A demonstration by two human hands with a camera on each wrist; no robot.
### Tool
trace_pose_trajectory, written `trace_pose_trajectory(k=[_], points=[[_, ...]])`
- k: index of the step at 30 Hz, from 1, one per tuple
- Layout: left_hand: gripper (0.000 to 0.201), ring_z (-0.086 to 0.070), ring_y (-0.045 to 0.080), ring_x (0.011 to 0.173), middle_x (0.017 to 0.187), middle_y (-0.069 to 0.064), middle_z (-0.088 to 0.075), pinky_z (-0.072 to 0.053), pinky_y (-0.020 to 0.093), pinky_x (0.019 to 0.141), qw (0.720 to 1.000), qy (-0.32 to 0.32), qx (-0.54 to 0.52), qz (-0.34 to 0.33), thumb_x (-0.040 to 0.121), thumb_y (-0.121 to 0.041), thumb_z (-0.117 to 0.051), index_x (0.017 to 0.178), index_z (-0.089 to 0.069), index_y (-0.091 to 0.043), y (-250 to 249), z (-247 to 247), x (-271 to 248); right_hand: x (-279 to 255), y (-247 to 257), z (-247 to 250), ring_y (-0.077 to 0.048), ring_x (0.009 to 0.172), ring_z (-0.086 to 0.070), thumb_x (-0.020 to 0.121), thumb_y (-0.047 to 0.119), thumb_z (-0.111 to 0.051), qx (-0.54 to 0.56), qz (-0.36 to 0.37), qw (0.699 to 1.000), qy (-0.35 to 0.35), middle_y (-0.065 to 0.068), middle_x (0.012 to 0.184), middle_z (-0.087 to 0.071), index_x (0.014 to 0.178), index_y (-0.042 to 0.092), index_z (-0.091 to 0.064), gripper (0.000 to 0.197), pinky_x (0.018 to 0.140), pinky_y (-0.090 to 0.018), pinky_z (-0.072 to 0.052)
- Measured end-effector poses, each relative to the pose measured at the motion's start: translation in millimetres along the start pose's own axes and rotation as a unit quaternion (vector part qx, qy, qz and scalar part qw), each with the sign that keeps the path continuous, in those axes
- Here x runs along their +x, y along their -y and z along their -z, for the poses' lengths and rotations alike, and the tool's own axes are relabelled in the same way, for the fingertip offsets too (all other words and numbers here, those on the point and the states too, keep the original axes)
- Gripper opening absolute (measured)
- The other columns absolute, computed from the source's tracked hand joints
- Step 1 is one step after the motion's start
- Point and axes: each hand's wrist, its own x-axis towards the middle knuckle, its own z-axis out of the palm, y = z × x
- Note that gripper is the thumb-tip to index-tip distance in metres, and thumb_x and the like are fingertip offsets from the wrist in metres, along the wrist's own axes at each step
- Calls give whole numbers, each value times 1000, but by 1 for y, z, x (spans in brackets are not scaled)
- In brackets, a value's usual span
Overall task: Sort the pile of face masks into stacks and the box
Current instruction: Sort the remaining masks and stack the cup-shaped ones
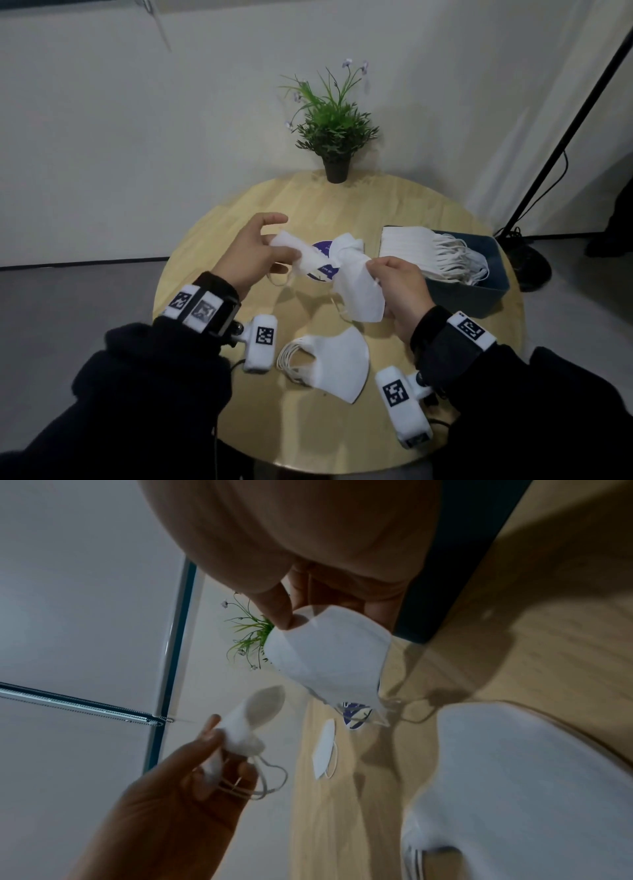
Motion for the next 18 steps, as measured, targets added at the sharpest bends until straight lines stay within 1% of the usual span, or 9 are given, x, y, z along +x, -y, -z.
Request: trace_pose_trajectory(k=[3,5,8,10,11,12,15,16,18], points=[[56,-64,19,71,95,16,-76,-54,34,66,998,36,-42,-22,85,10,-72,128,-59,-24,-11,-2,-27,0,-1,-1,-19,66,-50,101,14,-58,12,-20,1000,9,-2,76,-57,87,16,-65,15,43,-22,-40],[52,-57,18,64,87,14,-72,-51,32,63,995,72,-36,-50,86,12,-69,124,-61,-22,-16,-6,-41,0,-2,-4,-18,59,-54,102,13,-56,36,-42,998,20,-2,75,-59,92,15,-66,14,39,-21,-43],[40,-51,18,63,83,1,-68,-47,29,59,984,133,-2,-114,86,13,-69,114,-67,-16,-21,-7,-49,-4,-4,-9,-19,55,-64,101,12,-57,62,-70,994,51,-2,67,-66,100,8,-69,12,52,-34,-56],[34,-54,17,68,93,-4,-70,-47,28,63,978,161,46,-127,87,10,-70,105,-75,-19,-19,-4,-49,-4,-7,-12,-33,78,-74,99,12,-60,78,-74,992,71,-10,87,-77,109,2,-72,18,72,-52,-64],[34,-58,15,71,97,-6,-71,-48,26,66,975,169,79,-120,87,8,-70,102,-77,-22,-16,-3,-47,-4,-8,-14,-40,91,-75,98,13,-61,90,-77,990,78,-15,99,-79,114,1,-72,23,82,-61,-61],[36,-63,12,77,100,-9,-72,-50,25,71,972,171,119,-112,87,5,-70,101,-79,-26,-12,-2,-45,-4,-9,-15,-42,98,-74,99,17,-61,105,-81,987,88,-18,106,-78,117,0,-71,27,87,-64,-59],[39,-66,8,94,109,-12,-72,-51,24,80,956,172,220,-90,82,-2,-71,96,-79,-38,1,-1,-39,-5,-7,-19,-31,87,-76,102,34,-62,141,-78,980,114,-14,95,-79,116,5,-71,34,74,-47,-63],[38,-66,8,95,110,-11,-71,-52,25,80,954,175,229,-87,82,-3,-72,97,-78,-38,4,0,-37,-5,-7,-20,-31,90,-76,101,34,-63,138,-64,980,126,-15,99,-79,116,5,-71,34,76,-46,-63],[34,-67,10,96,110,-11,-71,-55,28,83,955,175,224,-83,84,-7,-74,99,-76,-37,9,1,-34,-4,-9,-21,-34,100,-75,98,19,-68,108,-24,984,139,-18,111,-78,121,3,-70,29,86,-49,-61]])
